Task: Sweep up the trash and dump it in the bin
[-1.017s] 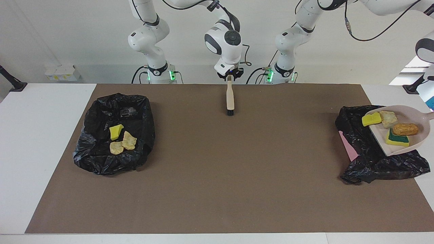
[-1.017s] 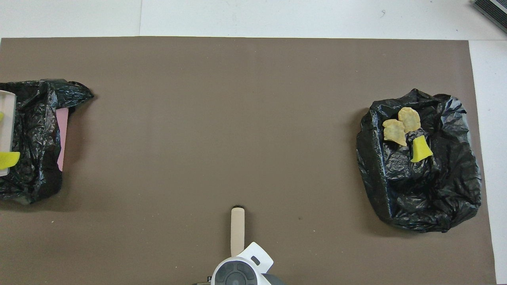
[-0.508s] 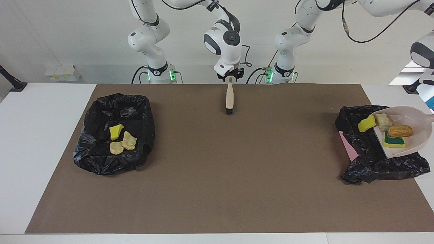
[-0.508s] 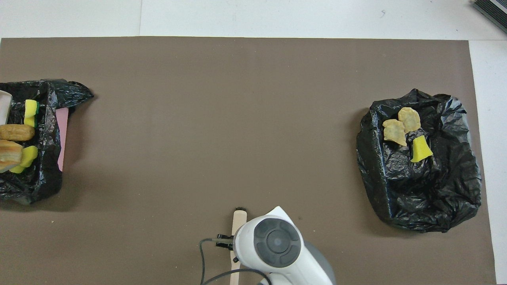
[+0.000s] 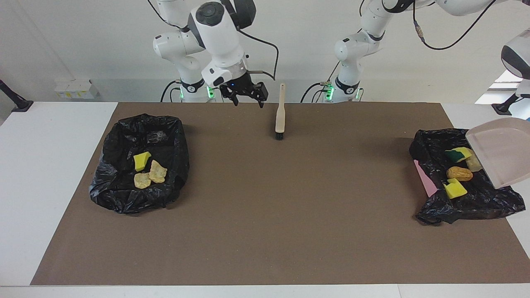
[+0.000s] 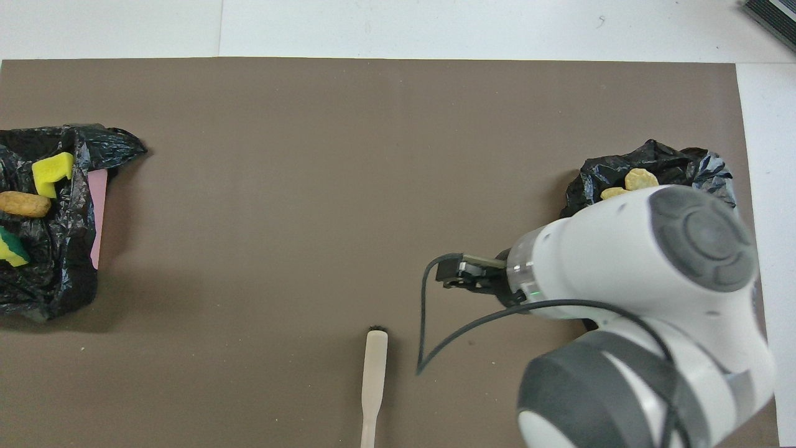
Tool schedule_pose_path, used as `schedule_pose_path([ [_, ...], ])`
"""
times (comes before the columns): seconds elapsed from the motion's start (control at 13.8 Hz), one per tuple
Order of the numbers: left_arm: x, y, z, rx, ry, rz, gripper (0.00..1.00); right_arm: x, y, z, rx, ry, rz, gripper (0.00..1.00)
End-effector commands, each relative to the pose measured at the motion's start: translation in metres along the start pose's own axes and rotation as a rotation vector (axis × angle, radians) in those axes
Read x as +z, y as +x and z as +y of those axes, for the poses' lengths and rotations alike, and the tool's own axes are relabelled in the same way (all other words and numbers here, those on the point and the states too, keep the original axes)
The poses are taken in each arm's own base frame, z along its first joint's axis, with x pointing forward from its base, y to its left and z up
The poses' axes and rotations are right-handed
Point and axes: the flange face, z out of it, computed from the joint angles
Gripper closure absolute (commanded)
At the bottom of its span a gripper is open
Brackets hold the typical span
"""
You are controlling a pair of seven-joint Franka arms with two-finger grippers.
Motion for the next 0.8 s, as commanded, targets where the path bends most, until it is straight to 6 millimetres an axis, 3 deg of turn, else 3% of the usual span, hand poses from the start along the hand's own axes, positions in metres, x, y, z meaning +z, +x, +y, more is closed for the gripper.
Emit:
schedule_pose_path([
  [0.0, -0.009, 0.001, -0.002, -0.042, -0.006, 0.025, 1.0, -0.043, 0.035, 0.037, -0.041, -0.073, 0.068, 0.0],
  [0.29, -0.025, 0.022, -0.008, -0.052, -0.014, 0.115, 1.0, -0.084, 0.059, 0.079, -0.061, -0.183, 0.146, 0.0],
  [0.58, -0.033, 0.044, -0.01, -0.135, 0.006, 0.286, 1.0, -0.102, 0.082, 0.099, -0.045, -0.239, 0.087, 0.0],
  [0.73, -0.046, 0.071, -0.008, -0.13, 0.009, 0.357, 1.0, -0.101, 0.086, 0.101, -0.051, -0.241, 0.078, 0.0],
])
